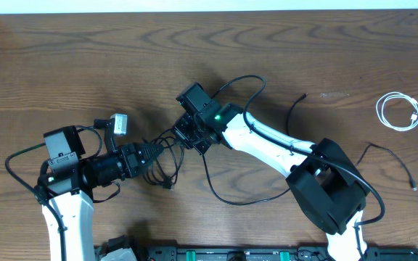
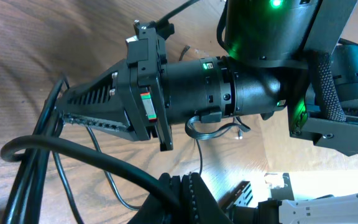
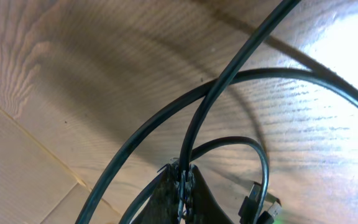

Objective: Untangle cables
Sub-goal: 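Hold the pile with the left gripper and work the strand loose with the right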

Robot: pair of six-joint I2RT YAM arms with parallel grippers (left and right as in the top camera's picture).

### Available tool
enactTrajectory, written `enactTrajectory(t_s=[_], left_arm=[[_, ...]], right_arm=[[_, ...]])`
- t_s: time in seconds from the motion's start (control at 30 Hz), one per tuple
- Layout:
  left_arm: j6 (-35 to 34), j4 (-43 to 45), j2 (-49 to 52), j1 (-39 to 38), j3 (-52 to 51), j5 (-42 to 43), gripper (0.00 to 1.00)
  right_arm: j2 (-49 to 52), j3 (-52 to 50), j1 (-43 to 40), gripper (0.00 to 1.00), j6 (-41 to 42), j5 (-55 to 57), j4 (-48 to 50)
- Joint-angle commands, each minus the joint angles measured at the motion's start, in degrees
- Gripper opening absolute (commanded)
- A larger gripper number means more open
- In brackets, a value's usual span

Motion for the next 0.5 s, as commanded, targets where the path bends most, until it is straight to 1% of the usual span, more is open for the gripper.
enactTrajectory(t_s=[0.0,0.13,0.17,0.23,0.27,0.33,0.4,0.47], left_arm=[[1.4,0.04,0.07,0.09,-0.33,1.16,0.08],[1.4,0.04,0.07,0.09,-0.33,1.14,0.08],[1.4,0.04,0.07,0.09,-0.33,0.94,0.08],[1.05,-0.04,0.07,0.09,-0.33,-0.5,0.17],[0.74,-0.11,0.07,0.09,-0.33,-1.46,0.32],[0.09,-0.24,0.07,0.09,-0.33,-3.72,0.56],[-0.9,-0.2,0.07,0.09,-0.33,-6.45,0.71],[-1.42,-0.2,0.07,0.09,-0.33,-8.92,0.75]], right_arm=[[0.07,-0.28,-0.61,0.01,-4.83,2.34,-0.61],[0.04,-0.28,-1.53,0.01,-5.07,2.05,-2.19],[-0.09,-0.26,-1.9,0.01,-6.67,1.44,-2.51],[-0.85,-0.26,-2.6,0.01,-12.13,1.33,-2.84],[-1.6,-0.26,-3.02,0.01,-15.47,1.86,-3.06],[-3.69,-0.26,-3.69,0.01,-20.06,4.11,-3.91],[-6.47,-0.26,-4.46,0.01,-23.21,6.47,-5.42],[-9.57,-0.26,-5.22,0.01,-26.77,8.44,-6.78]])
